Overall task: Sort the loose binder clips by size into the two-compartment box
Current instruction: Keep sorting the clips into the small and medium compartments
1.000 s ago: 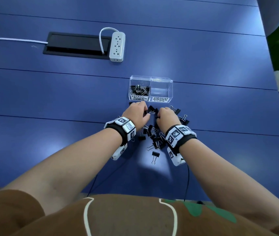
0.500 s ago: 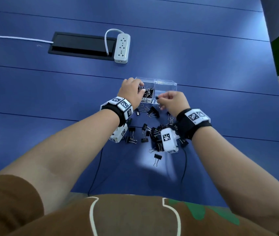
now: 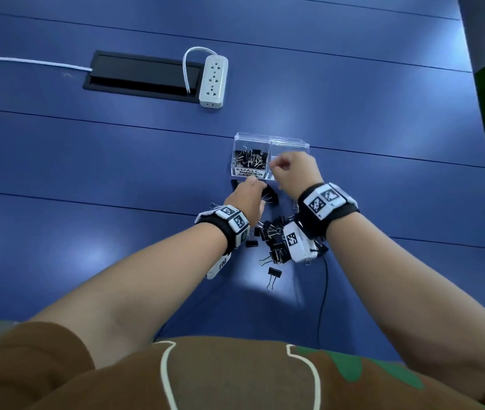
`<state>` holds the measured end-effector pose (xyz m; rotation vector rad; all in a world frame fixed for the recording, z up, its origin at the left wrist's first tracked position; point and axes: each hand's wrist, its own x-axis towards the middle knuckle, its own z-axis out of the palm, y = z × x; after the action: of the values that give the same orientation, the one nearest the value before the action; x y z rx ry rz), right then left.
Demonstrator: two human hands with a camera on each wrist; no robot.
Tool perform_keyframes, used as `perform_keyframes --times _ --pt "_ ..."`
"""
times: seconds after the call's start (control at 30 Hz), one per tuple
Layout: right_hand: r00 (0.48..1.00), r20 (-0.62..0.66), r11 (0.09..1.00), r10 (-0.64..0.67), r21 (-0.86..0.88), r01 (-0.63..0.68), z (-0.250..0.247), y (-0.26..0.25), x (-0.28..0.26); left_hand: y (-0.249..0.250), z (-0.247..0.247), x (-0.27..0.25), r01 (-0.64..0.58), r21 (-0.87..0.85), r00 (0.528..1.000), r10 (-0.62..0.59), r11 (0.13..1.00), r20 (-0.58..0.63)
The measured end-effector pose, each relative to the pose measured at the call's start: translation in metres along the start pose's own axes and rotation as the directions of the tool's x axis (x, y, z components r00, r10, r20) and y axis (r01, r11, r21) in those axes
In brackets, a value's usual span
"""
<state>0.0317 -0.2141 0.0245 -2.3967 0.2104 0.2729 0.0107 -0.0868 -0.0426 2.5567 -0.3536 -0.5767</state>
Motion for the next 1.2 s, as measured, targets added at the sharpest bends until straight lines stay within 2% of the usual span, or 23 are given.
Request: perform_keyframes --times 0.17,0.37,0.5,0.7,0.8,0.93,1.07,1.2 --pt "0.973 0.228 0.971 0.017 -0.237 0.038 0.020 0.029 -0.023 0.007 0.003 0.003 0.077 -0.019 0.997 -0.078 0.997 -0.021" --pt "0.971 0.240 0.965 -0.008 -0.252 0.071 0.034 0.048 -0.030 0.004 0.005 -0.001 0.078 -0.086 0.997 -0.077 0.993 0.011" --pt "0.981 0.194 0.971 -0.004 -0.235 0.050 0.034 0.056 -0.027 -0.002 0.002 -0.007 0.078 -0.114 0.997 -0.076 0.990 0.021" --pt "0.993 -0.013 0.988 0.117 0.101 -0.115 0.010 0.070 -0.028 -0.009 -0.015 -0.018 0.052 -0.221 0.996 -0.066 0.974 -0.058" --pt "0.976 -0.073 0.975 0.204 0.108 -0.196 -0.006 0.085 -0.029 -0.007 -0.022 -0.022 0.034 -0.259 0.996 -0.054 0.965 -0.069" --pt "0.965 -0.037 0.965 0.260 -0.006 -0.260 -0.012 0.095 -0.035 0.000 -0.020 -0.024 0.054 -0.208 0.999 -0.052 0.977 0.013" --pt "0.974 0.066 0.966 0.216 -0.161 -0.204 -0.002 0.095 -0.042 0.006 -0.015 -0.027 0.039 -0.125 0.998 -0.032 0.991 0.062" --pt "0.975 0.098 0.964 0.198 -0.200 -0.176 0.005 0.092 -0.042 0.007 -0.012 -0.033 -0.092 0.098 0.988 0.078 0.991 0.135"
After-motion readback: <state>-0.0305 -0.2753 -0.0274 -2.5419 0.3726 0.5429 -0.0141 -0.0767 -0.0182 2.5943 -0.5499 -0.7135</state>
